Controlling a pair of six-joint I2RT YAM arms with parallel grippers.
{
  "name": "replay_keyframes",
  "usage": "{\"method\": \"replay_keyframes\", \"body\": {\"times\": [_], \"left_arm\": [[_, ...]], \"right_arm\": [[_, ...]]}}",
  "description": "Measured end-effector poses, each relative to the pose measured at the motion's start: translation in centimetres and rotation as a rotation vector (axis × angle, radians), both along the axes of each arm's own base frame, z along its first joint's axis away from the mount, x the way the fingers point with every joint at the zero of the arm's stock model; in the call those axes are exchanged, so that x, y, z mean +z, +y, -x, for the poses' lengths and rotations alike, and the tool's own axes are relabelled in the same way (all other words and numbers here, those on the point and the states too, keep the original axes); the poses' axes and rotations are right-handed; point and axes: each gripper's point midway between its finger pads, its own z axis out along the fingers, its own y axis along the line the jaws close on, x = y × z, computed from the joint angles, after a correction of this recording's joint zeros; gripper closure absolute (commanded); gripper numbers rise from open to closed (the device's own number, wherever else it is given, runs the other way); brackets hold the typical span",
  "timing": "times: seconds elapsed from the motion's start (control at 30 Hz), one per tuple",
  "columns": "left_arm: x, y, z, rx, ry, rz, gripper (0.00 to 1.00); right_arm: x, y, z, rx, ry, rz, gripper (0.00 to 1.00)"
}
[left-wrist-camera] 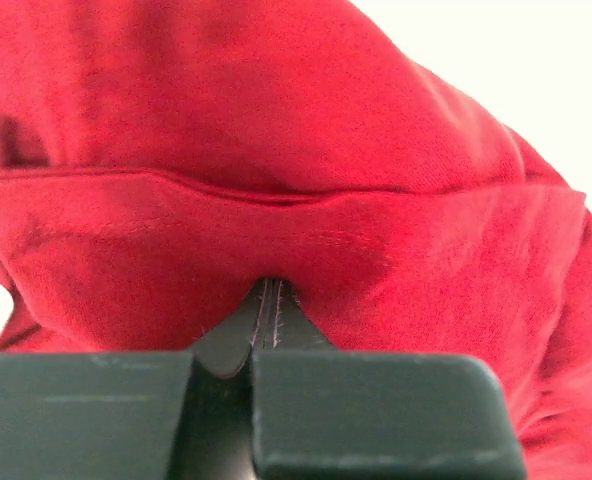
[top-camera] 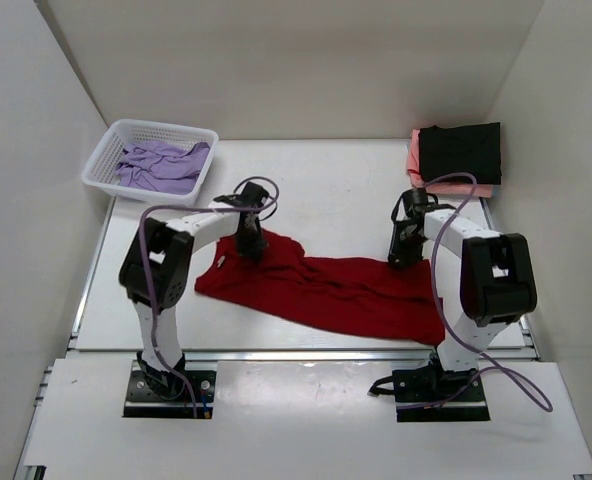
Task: Fold and stack the t-shirts
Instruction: Rotate the tshirt 90 degrees
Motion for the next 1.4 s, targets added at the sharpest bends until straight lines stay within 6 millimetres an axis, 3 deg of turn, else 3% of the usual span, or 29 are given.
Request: {"method": "replay_keyframes", "body": {"times": [0.2,0.4,0.6,0.7,0.9,1.27,1.4], "left_arm": [[0.3,-4.5,-8.1,0.009,-0.061,0.115,1.0],[0.5,-7.2,-16.2,0.005,-0.114,0.22,1.0],[0.8,-9.5,-22.4,-0.02,-0.193,0.292,1.0],[0.8,-10.3,-23.4,-0.034,-0.208,0.335,1.0],[0.8,-11.1,-24.0,-0.046,-0.216,0.435,1.0],[1.1,-11.4,-30.0,0.039,-0.371,0.679,0.99],[1.7,-11.1,-31.8,0.048,-0.447,0.734,0.98]], "right_arm": [[0.0,1.7,3.5,-0.069,-0.024,-0.006,0.75],[0.1,2.2,6.6,-0.196,-0.07,-0.04,0.75],[0.3,2.9,7.7,-0.29,-0.096,-0.079,0.68],[0.3,4.6,7.8,-0.278,-0.109,-0.104,0.67],[0.3,10.1,8.3,-0.158,-0.143,-0.176,0.68],[0.7,19.1,8.7,-0.041,-0.167,-0.347,0.66],[0.8,21.3,8.8,0.019,-0.166,-0.361,0.67]]}}
